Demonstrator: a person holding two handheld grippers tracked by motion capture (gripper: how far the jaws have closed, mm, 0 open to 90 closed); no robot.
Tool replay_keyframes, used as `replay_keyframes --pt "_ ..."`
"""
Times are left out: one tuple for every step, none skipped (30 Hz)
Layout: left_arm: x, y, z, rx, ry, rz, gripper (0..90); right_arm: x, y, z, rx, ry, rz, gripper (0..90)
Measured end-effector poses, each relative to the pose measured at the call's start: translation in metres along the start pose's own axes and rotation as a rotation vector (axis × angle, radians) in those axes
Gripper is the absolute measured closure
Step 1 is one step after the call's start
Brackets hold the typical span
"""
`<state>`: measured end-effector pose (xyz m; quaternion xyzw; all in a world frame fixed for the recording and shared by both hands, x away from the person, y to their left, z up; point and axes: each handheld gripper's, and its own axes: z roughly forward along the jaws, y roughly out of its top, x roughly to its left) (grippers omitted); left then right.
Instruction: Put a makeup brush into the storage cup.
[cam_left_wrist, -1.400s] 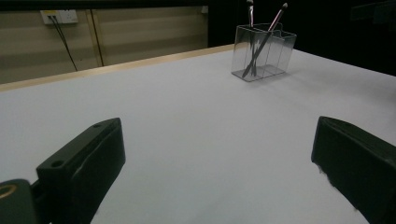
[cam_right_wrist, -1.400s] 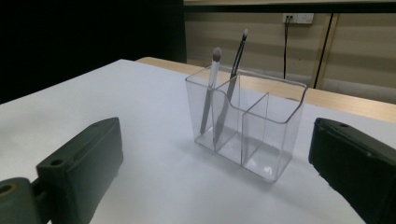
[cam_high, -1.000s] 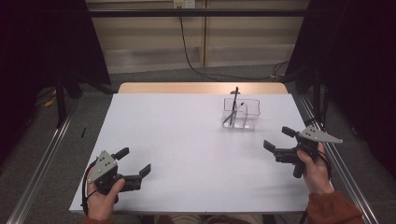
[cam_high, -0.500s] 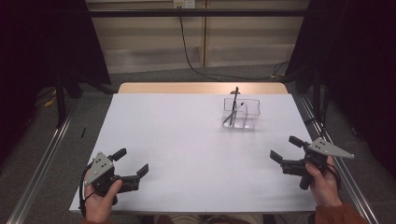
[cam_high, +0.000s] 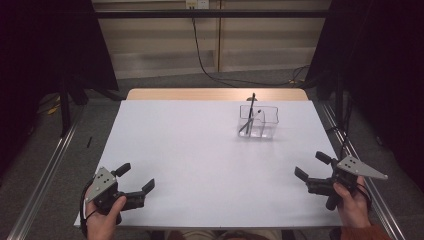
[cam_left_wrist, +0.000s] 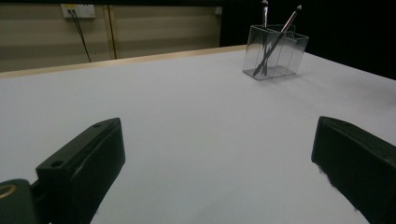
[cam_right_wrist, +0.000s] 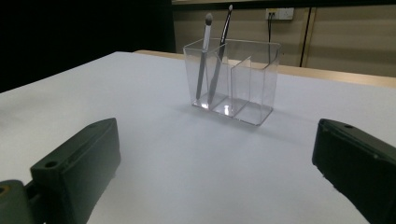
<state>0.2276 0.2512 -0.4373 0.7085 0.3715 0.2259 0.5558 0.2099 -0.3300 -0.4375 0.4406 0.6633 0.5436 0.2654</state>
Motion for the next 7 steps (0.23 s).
replay_keyframes --pt "0.0002 0.0002 0.0003 0.005 -0.003 0.007 2.8 -0.0001 -0.0013 0.0012 0.008 0.003 0.0 0.5" --pt "0.0 0.0005 0.0003 0.002 -0.003 0.008 2.8 -0.0002 -0.0017 0.0023 0.011 0.002 -0.003 0.5" --pt "0.0005 0.0013 -0.0001 -0.003 -0.002 0.018 2.8 -0.0004 -0.0017 0.0032 0.01 0.003 -0.001 0.5" --pt "0.0 0.0014 -0.0001 -0.007 -0.004 0.011 2.8 -0.0008 -0.0015 0.0039 0.011 0.004 0.001 0.5" --pt "0.0001 0.0013 -0.0001 -0.004 -0.004 0.013 2.8 -0.0009 -0.0015 0.0044 0.011 0.003 0.002 0.5" --pt "0.0007 0.0015 0.0002 -0.002 -0.004 0.019 2.8 -0.0009 -0.0016 0.0048 0.014 0.005 0.002 0.5" --pt "0.0006 0.0016 0.0006 -0.004 -0.005 0.011 2.8 -0.0009 -0.0018 0.0055 0.013 0.007 0.001 0.5"
